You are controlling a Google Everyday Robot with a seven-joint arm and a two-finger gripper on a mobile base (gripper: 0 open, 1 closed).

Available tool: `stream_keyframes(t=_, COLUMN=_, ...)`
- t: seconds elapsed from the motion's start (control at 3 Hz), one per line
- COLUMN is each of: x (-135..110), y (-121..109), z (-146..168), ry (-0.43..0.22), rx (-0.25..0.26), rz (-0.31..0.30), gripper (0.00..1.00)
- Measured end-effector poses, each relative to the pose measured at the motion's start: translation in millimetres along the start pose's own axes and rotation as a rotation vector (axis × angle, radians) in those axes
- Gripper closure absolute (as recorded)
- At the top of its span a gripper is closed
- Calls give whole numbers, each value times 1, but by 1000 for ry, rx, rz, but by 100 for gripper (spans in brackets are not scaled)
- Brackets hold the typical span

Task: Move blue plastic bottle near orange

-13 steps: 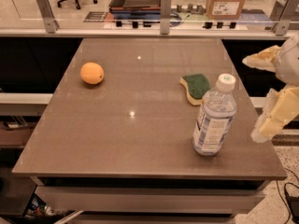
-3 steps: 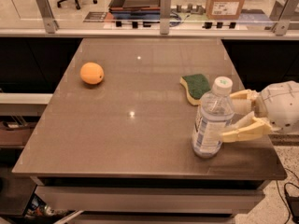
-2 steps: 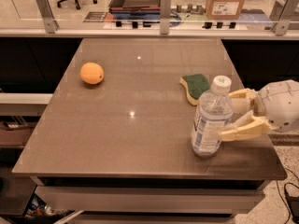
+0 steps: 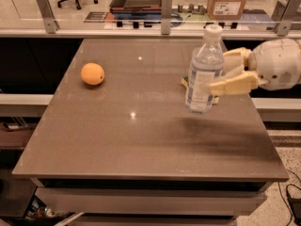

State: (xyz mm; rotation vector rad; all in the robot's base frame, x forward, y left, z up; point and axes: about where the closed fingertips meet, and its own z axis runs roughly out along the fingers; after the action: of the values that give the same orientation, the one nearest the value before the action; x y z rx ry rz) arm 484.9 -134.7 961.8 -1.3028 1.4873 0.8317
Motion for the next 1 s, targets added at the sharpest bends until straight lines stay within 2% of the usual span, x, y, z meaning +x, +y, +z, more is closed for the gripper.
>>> stream_keyframes(t=0.33, x=-31, y=-40, z=14, ry=16, rx=87, rz=3, gripper=100)
stream_keyframes(t=0.67, x=-51, y=-73, z=38, ry=38, rx=124, rz=-11, gripper=100)
stream_keyframes(t=1.0, x=-63, y=-96, z=73, ry=35, rx=78, rz=-29, gripper=100)
